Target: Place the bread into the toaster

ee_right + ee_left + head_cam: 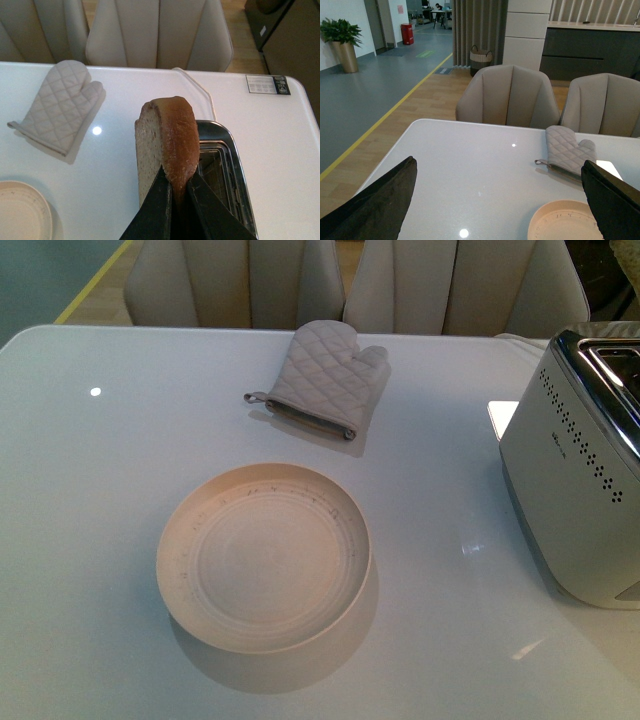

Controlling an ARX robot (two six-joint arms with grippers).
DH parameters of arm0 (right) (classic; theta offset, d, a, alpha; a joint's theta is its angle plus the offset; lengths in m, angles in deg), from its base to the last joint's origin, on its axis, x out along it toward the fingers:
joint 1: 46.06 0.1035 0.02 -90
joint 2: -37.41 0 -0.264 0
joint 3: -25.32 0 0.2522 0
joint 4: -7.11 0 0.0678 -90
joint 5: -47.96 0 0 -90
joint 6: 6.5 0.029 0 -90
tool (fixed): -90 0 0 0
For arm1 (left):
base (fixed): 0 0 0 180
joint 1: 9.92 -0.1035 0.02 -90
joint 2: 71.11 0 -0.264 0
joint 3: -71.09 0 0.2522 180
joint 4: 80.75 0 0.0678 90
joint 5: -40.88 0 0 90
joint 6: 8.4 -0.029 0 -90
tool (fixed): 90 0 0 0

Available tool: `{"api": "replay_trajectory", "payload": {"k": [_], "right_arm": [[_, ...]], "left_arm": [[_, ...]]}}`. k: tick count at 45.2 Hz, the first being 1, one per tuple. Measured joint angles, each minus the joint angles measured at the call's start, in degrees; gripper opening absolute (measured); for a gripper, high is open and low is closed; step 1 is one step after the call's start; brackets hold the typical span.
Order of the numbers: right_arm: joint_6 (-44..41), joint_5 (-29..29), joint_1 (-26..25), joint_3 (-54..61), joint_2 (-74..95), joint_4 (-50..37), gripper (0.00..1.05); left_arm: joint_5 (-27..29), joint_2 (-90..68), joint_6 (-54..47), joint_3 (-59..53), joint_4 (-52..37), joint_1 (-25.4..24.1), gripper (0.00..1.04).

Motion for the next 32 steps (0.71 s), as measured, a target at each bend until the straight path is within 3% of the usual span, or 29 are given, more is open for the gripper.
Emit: {"api": "replay_trajectory", "payload": {"k": [18, 32], "right_arm": [[-1.55, 3.87, -2.1, 4.96, 3.58, -3.39, 0.03], [-2.54, 3.8, -4.44, 5.16, 6.25, -4.81, 0.03]], "left_arm": [[0.0, 0.0, 0.0, 0.0, 0.0, 0.0, 0.98], [0.0, 0.0, 0.0, 0.0, 0.0, 0.0, 0.98]]}}
